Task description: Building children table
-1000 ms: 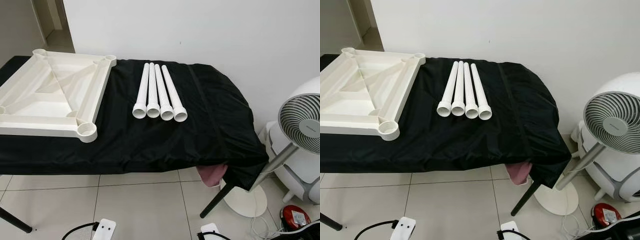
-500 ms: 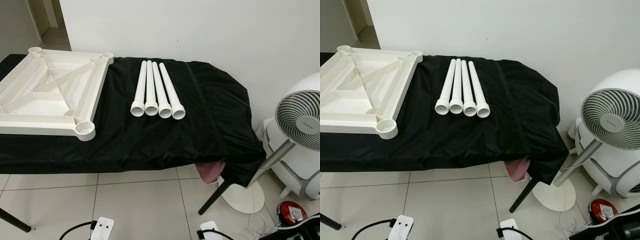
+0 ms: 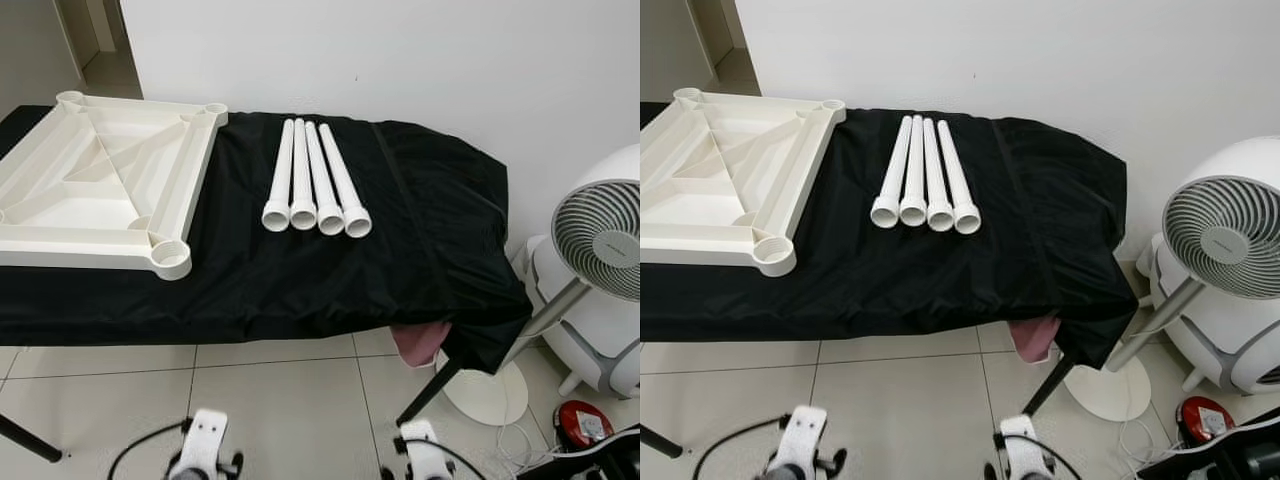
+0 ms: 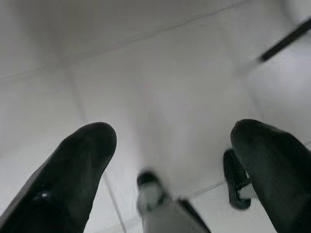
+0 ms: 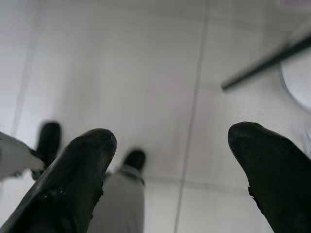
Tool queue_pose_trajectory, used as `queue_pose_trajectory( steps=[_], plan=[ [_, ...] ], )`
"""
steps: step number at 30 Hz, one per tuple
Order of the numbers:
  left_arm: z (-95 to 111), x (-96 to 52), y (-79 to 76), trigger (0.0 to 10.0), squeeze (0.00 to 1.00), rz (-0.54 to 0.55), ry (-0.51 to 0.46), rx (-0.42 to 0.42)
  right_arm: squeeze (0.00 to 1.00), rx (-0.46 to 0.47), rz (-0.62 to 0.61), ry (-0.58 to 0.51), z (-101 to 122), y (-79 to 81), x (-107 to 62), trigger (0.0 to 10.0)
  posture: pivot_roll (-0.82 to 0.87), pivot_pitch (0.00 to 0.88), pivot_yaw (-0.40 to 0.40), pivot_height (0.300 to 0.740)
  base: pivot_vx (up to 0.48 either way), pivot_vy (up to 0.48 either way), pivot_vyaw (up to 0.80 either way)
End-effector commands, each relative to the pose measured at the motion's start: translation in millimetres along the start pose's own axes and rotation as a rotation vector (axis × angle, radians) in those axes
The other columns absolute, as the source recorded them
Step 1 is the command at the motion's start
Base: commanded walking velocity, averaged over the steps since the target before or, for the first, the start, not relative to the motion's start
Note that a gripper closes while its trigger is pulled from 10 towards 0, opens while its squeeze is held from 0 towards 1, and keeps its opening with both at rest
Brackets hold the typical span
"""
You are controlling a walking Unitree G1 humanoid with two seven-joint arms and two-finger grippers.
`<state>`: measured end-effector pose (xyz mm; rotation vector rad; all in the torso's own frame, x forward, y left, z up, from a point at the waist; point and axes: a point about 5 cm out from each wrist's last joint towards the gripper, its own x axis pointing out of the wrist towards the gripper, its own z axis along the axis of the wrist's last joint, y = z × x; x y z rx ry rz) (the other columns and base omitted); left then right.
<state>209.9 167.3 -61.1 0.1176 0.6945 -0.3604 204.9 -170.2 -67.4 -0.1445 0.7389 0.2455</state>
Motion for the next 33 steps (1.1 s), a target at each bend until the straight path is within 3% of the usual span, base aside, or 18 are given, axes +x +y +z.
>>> queue_pose_trajectory(
  steps=[1,4,6,10,13,14,16,19,20,23,24,26,28,30,33],
  plan=[
    [6.7,-0.9,-4.2,10.0,0.00,-0.107,-0.056,0.060,0.00,-0.022,0.057,-0.086,14.1,-3.8,0.7,10.0,0.01,0.000,-0.079,0.740,0.000,0.000,0.00],
    [13.9,-2.9,-3.7,10.0,0.00,-0.157,-0.113,0.107,0.00,-0.053,0.111,-0.135,22.9,-5.5,0.3,10.0,0.01,0.000,-0.084,0.740,0.000,0.000,0.00],
    [26.0,-6.3,-9.4,10.0,0.00,-0.246,-0.212,0.146,0.00,-0.084,0.201,-0.209,34.2,-6.6,-2.0,10.0,0.01,0.000,-0.088,0.740,0.000,0.000,0.00],
    [33.6,-10.0,-14.8,10.0,0.00,-0.315,-0.277,0.163,0.00,-0.091,0.269,-0.262,41.3,-7.6,-4.8,10.0,0.01,0.000,-0.093,0.740,0.000,0.000,0.00],
    [48.7,-27.0,-21.7,10.0,0.00,-0.435,-0.373,0.243,0.00,-0.151,0.475,-0.373,57.2,-8.0,-19.2,10.0,0.01,0.000,-0.100,0.740,0.000,0.000,0.00],
    [48.7,-27.0,-21.7,10.0,0.00,-0.435,-0.373,0.243,0.00,-0.151,0.475,-0.373,57.2,-8.0,-19.2,10.0,0.01,0.000,-0.100,0.740,0.000,0.000,0.00],
    [56.3,-35.6,-26.6,10.0,0.00,-0.481,-0.406,0.273,0.00,-0.180,0.548,-0.411,65.0,-10.2,-28.6,10.0,0.02,0.000,-0.110,0.740,0.000,0.000,0.00],
    [78.9,-63.1,-43.3,10.0,0.00,-0.614,-0.474,0.350,0.00,-0.227,0.733,-0.495,92.1,-16.6,-60.6,10.0,0.01,0.000,-0.113,0.740,0.000,0.000,0.00],
    [78.9,-63.1,-43.3,10.0,0.00,-0.614,-0.474,0.350,0.00,-0.227,0.733,-0.495,92.1,-16.6,-60.6,10.0,0.01,0.000,-0.113,0.740,0.000,0.000,0.00],
    [100.1,-84.4,-51.8,10.0,0.00,-0.685,-0.525,0.381,0.00,-0.261,0.814,-0.562,118.1,-23.8,-83.3,10.0,0.02,0.000,-0.112,0.740,0.000,0.000,0.00],
    [110.5,-91.3,-54.1,10.0,0.00,-0.694,-0.554,0.373,0.00,-0.265,0.818,-0.601,128.6,-26.7,-89.5,10.0,0.02,0.000,-0.113,0.740,0.000,0.000,0.00],
    [110.5,-91.3,-54.1,10.0,0.00,-0.694,-0.554,0.373,0.00,-0.265,0.818,-0.601,128.6,-26.7,-89.5,10.0,0.02,0.000,-0.113,0.740,0.000,0.000,0.00],
    [144.9,-104.7,-57.2,10.0,0.00,-0.672,-0.671,0.314,0.00,-0.216,0.752,-0.773,166.3,-32.8,-100.2,10.0,0.02,0.000,-0.110,0.740,0.000,0.000,0.00],
    [152.6,-106.9,-57.0,10.0,0.00,-0.657,-0.701,0.292,0.00,-0.196,0.729,-0.815,174.3,-33.8,-101.9,10.0,0.02,0.000,-0.109,0.740,0.000,0.000,0.00],
    [178.0,-112.0,-51.4,10.0,0.00,-0.569,-0.793,0.212,0.00,-0.106,0.578,-0.957,203.7,-36.4,-103.4,10.0,0.02,0.000,-0.112,0.740,0.000,0.000,0.00]
  ],
)
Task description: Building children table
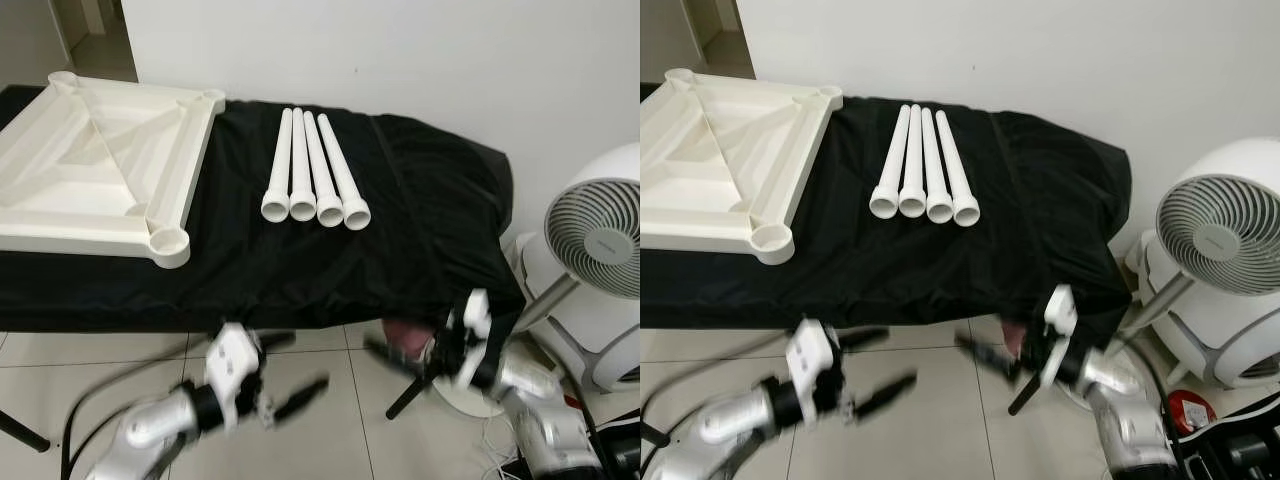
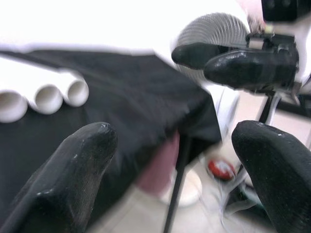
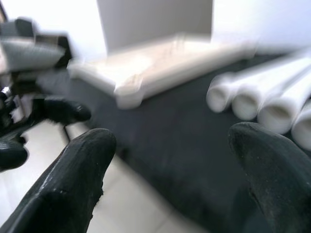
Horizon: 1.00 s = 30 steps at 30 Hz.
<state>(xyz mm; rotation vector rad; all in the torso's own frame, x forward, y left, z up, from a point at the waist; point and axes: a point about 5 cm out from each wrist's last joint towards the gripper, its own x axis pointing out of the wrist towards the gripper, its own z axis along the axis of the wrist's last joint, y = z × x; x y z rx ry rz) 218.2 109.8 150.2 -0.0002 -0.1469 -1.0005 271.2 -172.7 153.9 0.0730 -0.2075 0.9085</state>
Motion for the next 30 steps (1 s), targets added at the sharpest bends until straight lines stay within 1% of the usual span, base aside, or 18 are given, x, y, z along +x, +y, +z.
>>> queue_pose_trajectory(
  steps=[1,4,5,6,8,9,11,12,13,14,16,19,20,23,26,27,28,30],
  plan=[
    [1.0,1.1,5.7,10.0,0.00,0.073,0.001,-0.038,0.00,0.008,-0.128,-0.041,4.3,-8.6,1.2,10.0,0.02,0.000,-0.112,0.740,0.000,0.000,0.00],
    [13.4,7.6,23.0,10.0,0.00,0.194,-0.037,-0.022,0.00,-0.016,-0.284,-0.094,18.8,-12.9,17.7,10.0,0.02,0.000,-0.109,0.740,0.000,0.000,0.00],
    [13.4,7.6,23.0,10.0,0.00,0.194,-0.037,-0.022,0.00,-0.016,-0.284,-0.094,18.8,-12.9,17.7,10.0,0.02,0.000,-0.109,0.740,0.000,0.000,0.00],
    [16.3,9.1,26.7,10.0,0.00,0.223,-0.043,-0.017,0.00,-0.030,-0.352,-0.093,20.8,-14.8,22.1,10.0,0.02,0.000,-0.107,0.740,0.000,0.000,0.00],
    [16.3,9.1,26.7,10.0,0.00,0.223,-0.043,-0.017,0.00,-0.030,-0.352,-0.093,20.8,-14.8,22.1,10.0,0.02,0.000,-0.107,0.740,0.000,0.000,0.00],
    [22.7,12.0,35.4,10.0,0.00,0.311,-0.052,0.022,0.00,-0.054,-0.460,-0.080,22.1,-15.6,27.0,10.0,0.02,0.000,-0.105,0.740,0.000,0.000,0.00],
    [22.7,12.0,35.4,10.0,0.00,0.311,-0.052,0.022,0.00,-0.054,-0.460,-0.080,22.1,-15.6,27.0,10.0,0.02,0.000,-0.105,0.740,0.000,0.000,0.00],
    [25.2,15.2,41.4,10.0,0.00,0.376,-0.051,0.020,0.00,-0.077,-0.531,-0.069,21.6,-16.2,30.0,10.0,0.01,0.000,-0.100,0.740,0.000,0.000,0.00],
    [25.2,15.2,41.4,10.0,0.00,0.376,-0.051,0.020,0.00,-0.077,-0.531,-0.069,21.6,-16.2,30.0,10.0,0.01,0.000,-0.100,0.740,0.000,0.000,0.00],
    [25.9,19.0,49.1,10.0,0.00,0.462,-0.031,0.000,0.00,-0.096,-0.604,-0.071,22.3,-16.1,32.6,10.0,0.01,0.000,-0.101,0.740,0.000,0.000,0.00],
    [25.9,24.5,57.9,10.0,0.00,0.575,-0.003,0.028,0.00,-0.148,-0.708,-0.072,23.9,-16.0,34.8,10.0,0.00,0.000,-0.098,0.740,0.000,0.000,0.00],
    [26.4,24.9,59.0,10.0,0.00,0.602,0.000,0.042,0.00,-0.158,-0.732,-0.074,24.5,-14.8,35.3,10.0,0.00,0.000,-0.098,0.740,0.000,0.000,0.00],
    [21.7,24.3,64.0,10.0,0.00,0.668,0.010,0.038,0.00,-0.181,-0.742,-0.058,19.6,-12.7,34.7,10.0,0.00,0.000,-0.100,0.740,0.000,0.000,0.00],
    [18.9,27.5,72.2,10.0,0.00,0.760,0.031,0.054,0.00,-0.197,-0.747,-0.026,10.3,-9.4,35.2,10.0,0.01,0.000,-0.106,0.740,0.000,0.000,0.00],
    [17.2,29.9,84.5,10.0,0.00,0.894,0.047,0.008,0.00,-0.214,-0.753,-0.019,7.7,-5.7,40.0,10.0,0.01,0.000,-0.109,0.740,0.000,0.000,0.00],
    [17.2,29.9,84.5,10.0,0.00,0.894,0.047,0.008,0.00,-0.214,-0.753,-0.019,7.7,-5.7,40.0,10.0,0.01,0.000,-0.109,0.740,0.000,0.000,0.00],
    [15.0,27.6,91.3,10.0,0.00,0.975,0.051,-0.006,0.00,-0.208,-0.764,-0.021,6.9,-5.2,43.0,10.0,0.01,0.000,-0.114,0.740,0.000,0.000,0.00],
    [15.0,27.6,91.3,10.0,0.00,0.975,0.051,-0.006,0.00,-0.208,-0.764,-0.021,6.9,-5.2,43.0,10.0,0.01,0.000,-0.114,0.740,0.000,0.000,0.00]
  ],
)
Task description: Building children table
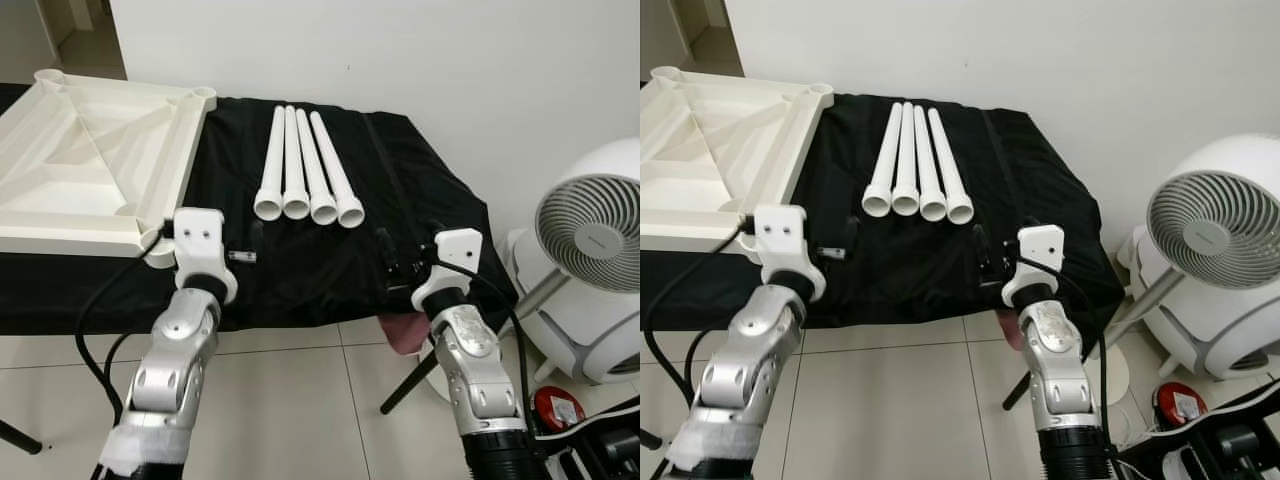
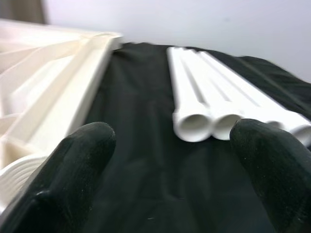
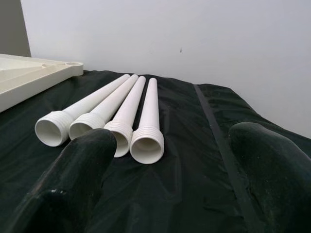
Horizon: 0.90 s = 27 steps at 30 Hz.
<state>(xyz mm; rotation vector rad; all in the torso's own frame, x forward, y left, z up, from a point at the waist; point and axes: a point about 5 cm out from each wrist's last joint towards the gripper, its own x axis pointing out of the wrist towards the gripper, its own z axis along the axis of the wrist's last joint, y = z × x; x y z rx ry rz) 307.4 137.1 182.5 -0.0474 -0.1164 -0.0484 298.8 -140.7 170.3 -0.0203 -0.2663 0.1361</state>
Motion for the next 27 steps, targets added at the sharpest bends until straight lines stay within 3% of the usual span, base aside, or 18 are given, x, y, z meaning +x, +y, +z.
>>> queue_pose_trajectory(
  steps=[1,5,10,13,19,27],
  plan=[
    [-8.3,0.6,2.3,10.0,0.00,0.051,0.036,0.002,0.00,-0.016,-0.016,0.002,-1.1,-1.9,0.9,10.0,0.01,0.000,-0.114,0.740,0.000,0.000,0.00],
    [-6.5,3.4,5.7,10.0,0.00,0.037,0.029,-0.022,0.00,-0.029,-0.014,0.006,-4.2,2.2,1.1,10.0,0.01,0.000,-0.109,0.740,0.000,0.000,0.00],
    [-2.5,1.4,7.8,10.0,0.00,-0.040,-0.008,0.067,0.00,-0.036,-0.002,0.002,-5.9,7.2,1.9,10.0,0.02,0.000,-0.103,0.740,0.000,0.000,0.00],
    [-2.5,1.4,7.8,10.0,0.00,-0.040,-0.008,0.067,0.00,-0.036,-0.002,0.002,-5.9,7.2,1.9,10.0,0.02,0.000,-0.103,0.740,0.000,0.000,0.00],
    [10.8,1.3,1.3,10.0,0.00,-0.050,-0.101,0.074,0.00,-0.045,-0.014,-0.018,-4.9,5.7,1.1,10.0,0.03,0.000,-0.086,0.740,0.000,0.000,0.00],
    [8.9,-2.3,4.7,10.0,0.00,-0.081,-0.091,0.008,0.00,-0.109,0.054,-0.021,-8.6,0.1,2.1,10.0,0.02,0.000,-0.089,0.740,0.000,0.000,0.00]
  ],
)
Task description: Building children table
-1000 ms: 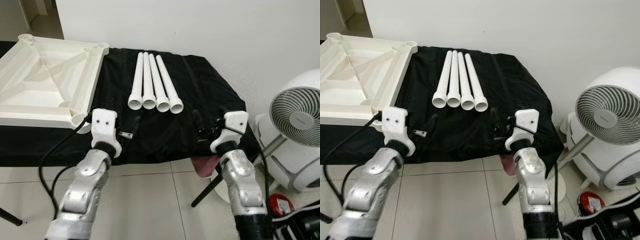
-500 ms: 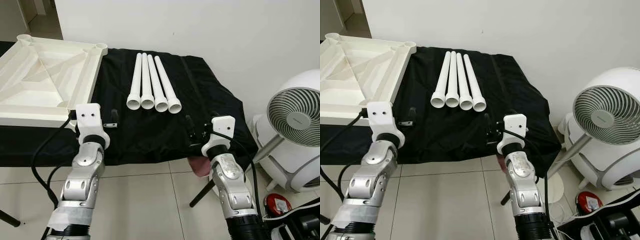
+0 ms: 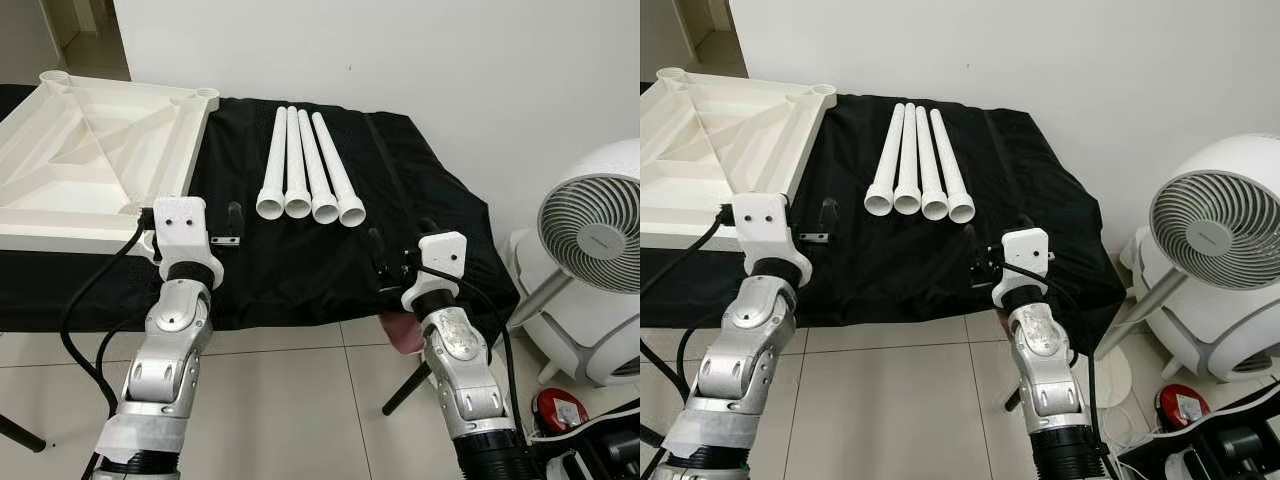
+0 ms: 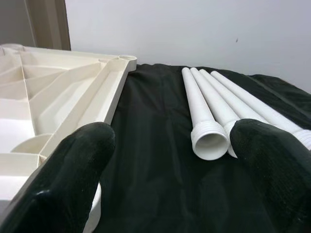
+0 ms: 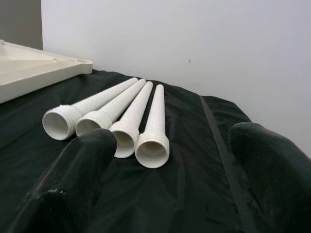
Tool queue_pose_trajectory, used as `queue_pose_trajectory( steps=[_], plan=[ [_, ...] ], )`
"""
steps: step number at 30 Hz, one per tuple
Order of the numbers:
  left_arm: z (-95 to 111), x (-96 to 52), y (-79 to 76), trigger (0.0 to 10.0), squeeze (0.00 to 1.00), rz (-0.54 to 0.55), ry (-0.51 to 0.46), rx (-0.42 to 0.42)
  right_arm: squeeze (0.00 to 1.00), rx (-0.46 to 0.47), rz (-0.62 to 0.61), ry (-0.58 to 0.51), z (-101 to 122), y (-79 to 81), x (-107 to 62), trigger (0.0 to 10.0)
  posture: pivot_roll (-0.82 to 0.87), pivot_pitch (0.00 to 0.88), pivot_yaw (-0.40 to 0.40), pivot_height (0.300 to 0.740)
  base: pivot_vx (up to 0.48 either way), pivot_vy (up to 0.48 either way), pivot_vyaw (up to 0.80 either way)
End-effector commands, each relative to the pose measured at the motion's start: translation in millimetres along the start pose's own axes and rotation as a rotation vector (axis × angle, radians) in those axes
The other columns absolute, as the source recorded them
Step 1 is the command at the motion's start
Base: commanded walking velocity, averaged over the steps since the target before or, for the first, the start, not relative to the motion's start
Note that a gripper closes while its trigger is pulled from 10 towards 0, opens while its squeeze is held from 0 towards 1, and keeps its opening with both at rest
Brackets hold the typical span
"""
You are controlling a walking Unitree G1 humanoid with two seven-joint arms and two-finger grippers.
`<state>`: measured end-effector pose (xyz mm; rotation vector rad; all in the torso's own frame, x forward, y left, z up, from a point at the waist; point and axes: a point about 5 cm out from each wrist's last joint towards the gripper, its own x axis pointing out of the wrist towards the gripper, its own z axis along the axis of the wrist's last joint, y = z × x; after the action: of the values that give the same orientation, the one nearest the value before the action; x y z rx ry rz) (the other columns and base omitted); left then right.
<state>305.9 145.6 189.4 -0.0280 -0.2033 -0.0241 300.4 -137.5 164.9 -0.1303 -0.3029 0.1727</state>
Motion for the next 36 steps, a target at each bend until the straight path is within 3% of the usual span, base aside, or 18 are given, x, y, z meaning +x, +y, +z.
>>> queue_pose_trajectory(
  steps=[1,14,20,26,36],
  plan=[
    [0.2,-0.6,-1.0,10.0,0.00,-0.100,0.000,-0.029,0.00,-0.002,0.003,0.013,-5.5,-3.6,3.2,10.0,0.03,0.000,-0.091,0.740,0.000,0.000,0.00],
    [-4.4,-1.4,-0.6,10.0,0.00,-0.113,0.010,-0.030,0.00,0.024,-0.017,0.015,-6.2,10.1,1.6,10.0,0.02,0.000,-0.104,0.740,0.000,0.000,0.00],
    [-2.6,-0.3,-3.2,10.0,0.00,-0.129,-0.003,-0.033,0.00,0.003,-0.023,0.015,-7.5,2.5,2.7,10.0,0.02,0.000,-0.103,0.740,0.000,0.000,0.00],
    [0.2,4.4,6.0,10.0,0.00,-0.086,-0.011,-0.041,0.00,-0.011,-0.054,0.011,-8.2,-7.4,5.4,10.0,0.02,0.000,-0.108,0.740,0.228,0.000,0.00],
    [1.3,5.2,10.7,10.0,0.00,-0.072,-0.018,-0.027,0.00,-0.015,-0.057,0.018,-9.8,-7.5,4.5,10.0,0.02,0.000,-0.111,0.740,0.296,0.000,0.00]
  ],
)
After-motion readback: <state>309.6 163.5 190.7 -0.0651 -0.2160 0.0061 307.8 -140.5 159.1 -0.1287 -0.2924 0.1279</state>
